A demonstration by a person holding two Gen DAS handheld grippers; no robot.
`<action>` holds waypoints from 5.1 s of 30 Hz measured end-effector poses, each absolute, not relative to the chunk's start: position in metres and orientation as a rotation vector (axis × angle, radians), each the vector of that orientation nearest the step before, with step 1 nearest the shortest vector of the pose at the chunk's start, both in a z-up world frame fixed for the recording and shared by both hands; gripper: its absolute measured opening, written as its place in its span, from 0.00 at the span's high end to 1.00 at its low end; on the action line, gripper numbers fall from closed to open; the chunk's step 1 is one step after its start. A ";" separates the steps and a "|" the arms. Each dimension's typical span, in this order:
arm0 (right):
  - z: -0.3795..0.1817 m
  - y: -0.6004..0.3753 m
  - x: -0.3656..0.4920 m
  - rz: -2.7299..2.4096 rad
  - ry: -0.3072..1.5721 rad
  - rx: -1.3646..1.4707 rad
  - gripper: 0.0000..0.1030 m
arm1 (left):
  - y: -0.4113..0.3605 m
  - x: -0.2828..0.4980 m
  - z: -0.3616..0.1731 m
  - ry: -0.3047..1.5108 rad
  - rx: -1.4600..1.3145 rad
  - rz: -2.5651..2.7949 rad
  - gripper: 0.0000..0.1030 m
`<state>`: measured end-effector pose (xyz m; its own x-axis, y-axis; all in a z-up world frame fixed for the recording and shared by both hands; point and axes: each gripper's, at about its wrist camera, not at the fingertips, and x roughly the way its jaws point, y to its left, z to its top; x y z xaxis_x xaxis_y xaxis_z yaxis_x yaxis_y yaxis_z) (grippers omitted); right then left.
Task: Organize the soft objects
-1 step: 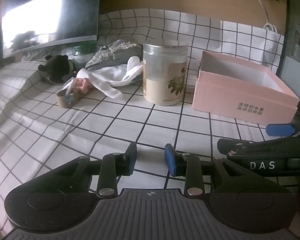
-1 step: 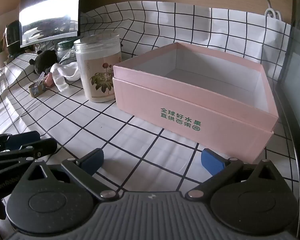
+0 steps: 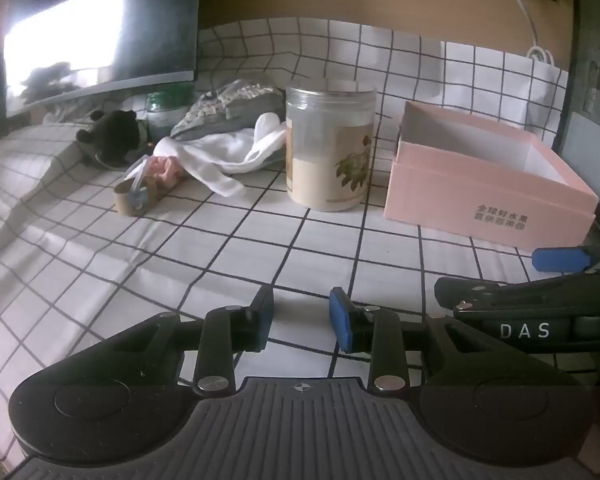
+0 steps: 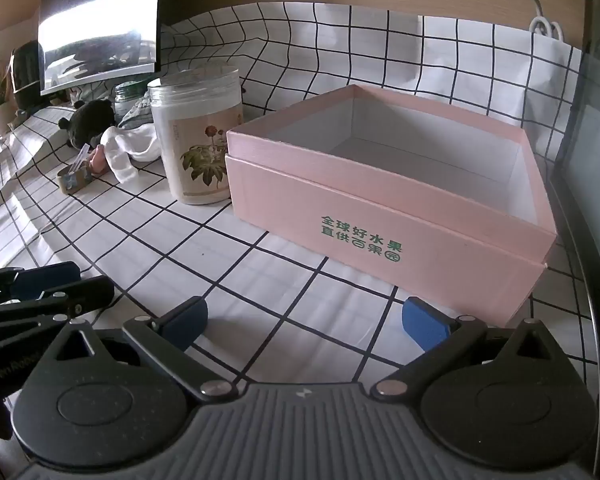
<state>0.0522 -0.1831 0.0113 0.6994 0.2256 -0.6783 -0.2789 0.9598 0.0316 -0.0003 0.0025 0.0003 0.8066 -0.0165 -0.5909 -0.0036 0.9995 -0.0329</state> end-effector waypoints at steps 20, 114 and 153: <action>0.011 -0.183 0.052 0.282 0.745 -0.074 0.00 | 0.002 -0.001 0.000 0.631 -0.007 0.002 0.66; 0.027 -0.171 0.069 0.302 1.006 -0.113 0.02 | 0.088 0.033 0.034 0.779 -0.168 -0.118 0.70; 0.137 0.031 0.127 0.164 0.842 -0.085 0.06 | 0.284 0.293 0.063 0.957 -0.054 -0.257 0.37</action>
